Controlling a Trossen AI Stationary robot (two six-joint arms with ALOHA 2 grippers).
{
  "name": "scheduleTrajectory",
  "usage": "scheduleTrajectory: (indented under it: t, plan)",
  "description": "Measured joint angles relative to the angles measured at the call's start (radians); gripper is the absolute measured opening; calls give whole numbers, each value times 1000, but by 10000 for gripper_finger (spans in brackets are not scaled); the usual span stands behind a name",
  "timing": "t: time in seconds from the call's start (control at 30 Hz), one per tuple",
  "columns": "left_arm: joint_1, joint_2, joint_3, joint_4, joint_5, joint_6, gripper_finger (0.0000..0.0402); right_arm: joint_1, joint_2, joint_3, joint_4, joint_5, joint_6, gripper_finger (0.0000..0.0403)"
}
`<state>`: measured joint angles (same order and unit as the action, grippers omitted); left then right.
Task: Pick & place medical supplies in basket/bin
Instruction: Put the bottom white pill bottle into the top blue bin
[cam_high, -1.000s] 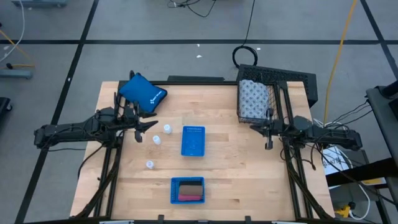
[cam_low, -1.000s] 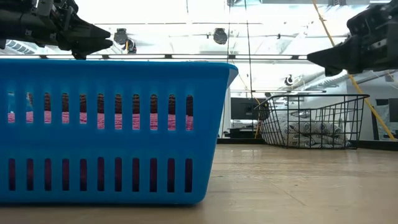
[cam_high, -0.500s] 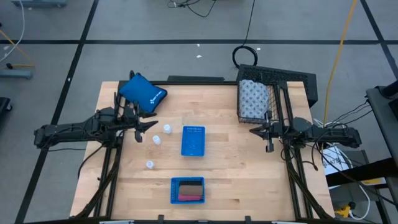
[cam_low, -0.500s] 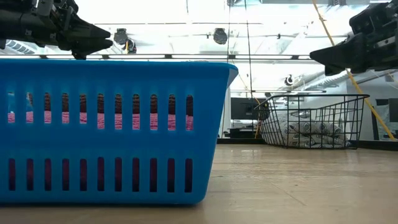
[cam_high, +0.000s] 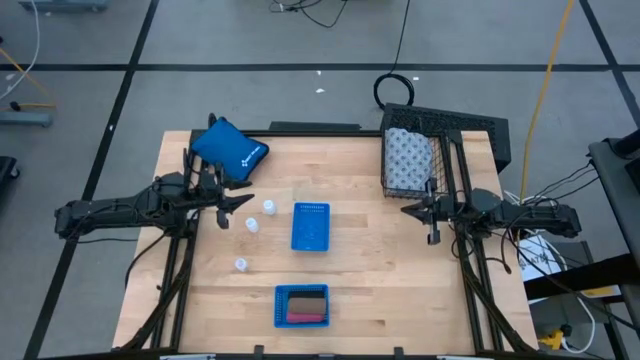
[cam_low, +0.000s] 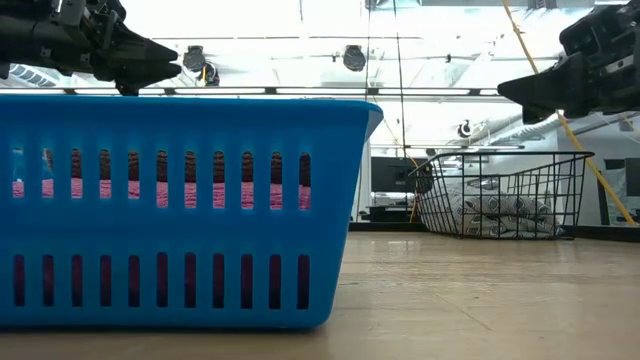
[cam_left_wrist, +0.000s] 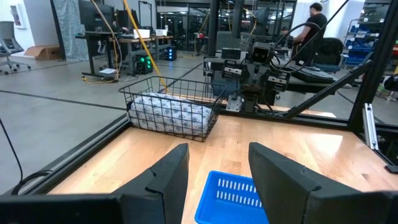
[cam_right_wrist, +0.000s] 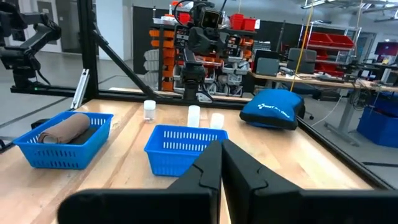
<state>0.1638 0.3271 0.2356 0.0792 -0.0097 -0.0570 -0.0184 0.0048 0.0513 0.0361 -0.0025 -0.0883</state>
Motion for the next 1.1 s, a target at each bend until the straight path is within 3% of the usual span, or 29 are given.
scheduleTrajectory:
  t: [0.27, 0.7, 0.8, 0.93, 1.1]
  plan:
    - [0, 0, 0, 62, 0, -11, 177, 0, 0, -1, 0, 0, 50, 0]
    - [0, -1, 0, 311, 11, -261, 177, 0, 0, -1, 0, 0, 50, 0]
    - [-1, 0, 1, 345, 61, -294, 177, 0, 0, -2, 1, 0, 50, 0]
    - [-39, 33, 60, 311, 60, -304, 183, 0, 0, -2, 1, 0, 49, 0]
    - [-164, 192, 230, 144, 18, -261, 218, 0, 0, -2, 1, 1, 49, 0]
